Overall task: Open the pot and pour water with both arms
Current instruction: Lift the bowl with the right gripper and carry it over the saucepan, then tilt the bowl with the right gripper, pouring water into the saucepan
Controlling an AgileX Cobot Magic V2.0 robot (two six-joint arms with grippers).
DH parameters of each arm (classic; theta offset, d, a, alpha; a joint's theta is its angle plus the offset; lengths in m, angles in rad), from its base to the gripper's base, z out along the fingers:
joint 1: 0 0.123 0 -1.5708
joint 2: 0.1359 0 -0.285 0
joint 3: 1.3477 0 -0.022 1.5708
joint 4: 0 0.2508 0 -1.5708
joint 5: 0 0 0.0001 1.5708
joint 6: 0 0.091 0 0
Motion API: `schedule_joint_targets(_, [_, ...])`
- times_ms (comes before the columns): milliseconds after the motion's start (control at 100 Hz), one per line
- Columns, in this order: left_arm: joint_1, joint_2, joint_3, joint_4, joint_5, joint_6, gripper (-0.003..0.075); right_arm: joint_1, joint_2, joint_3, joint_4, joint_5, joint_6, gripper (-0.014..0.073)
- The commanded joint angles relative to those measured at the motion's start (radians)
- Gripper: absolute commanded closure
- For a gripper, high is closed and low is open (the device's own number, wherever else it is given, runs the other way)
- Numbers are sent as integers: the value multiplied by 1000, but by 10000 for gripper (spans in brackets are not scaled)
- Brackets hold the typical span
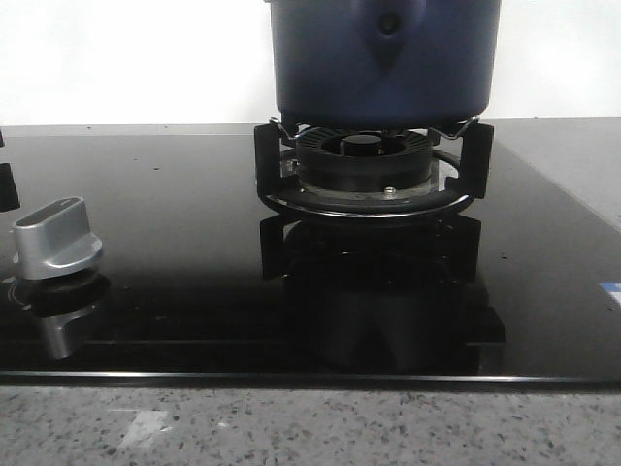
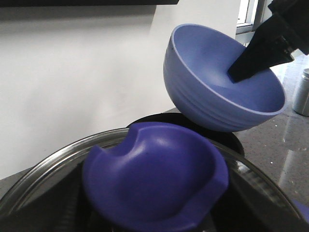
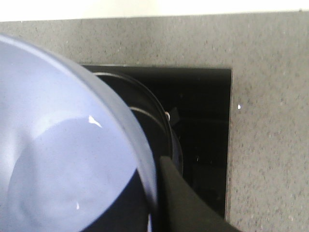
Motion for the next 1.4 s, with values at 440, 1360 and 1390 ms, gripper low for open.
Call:
schedule_joint_targets(440, [-9, -23, -33, -60, -30, -8, 405, 149, 37, -36, -418, -155, 141, 639])
schedule_joint_targets(1360, [-9, -23, -33, -60, -30, -8, 405, 301, 91, -36, -898, -97, 217, 639])
schedule_joint_targets(1390, [-9, -23, -33, -60, -30, -8, 405, 304, 91, -36, -906, -96, 217, 639])
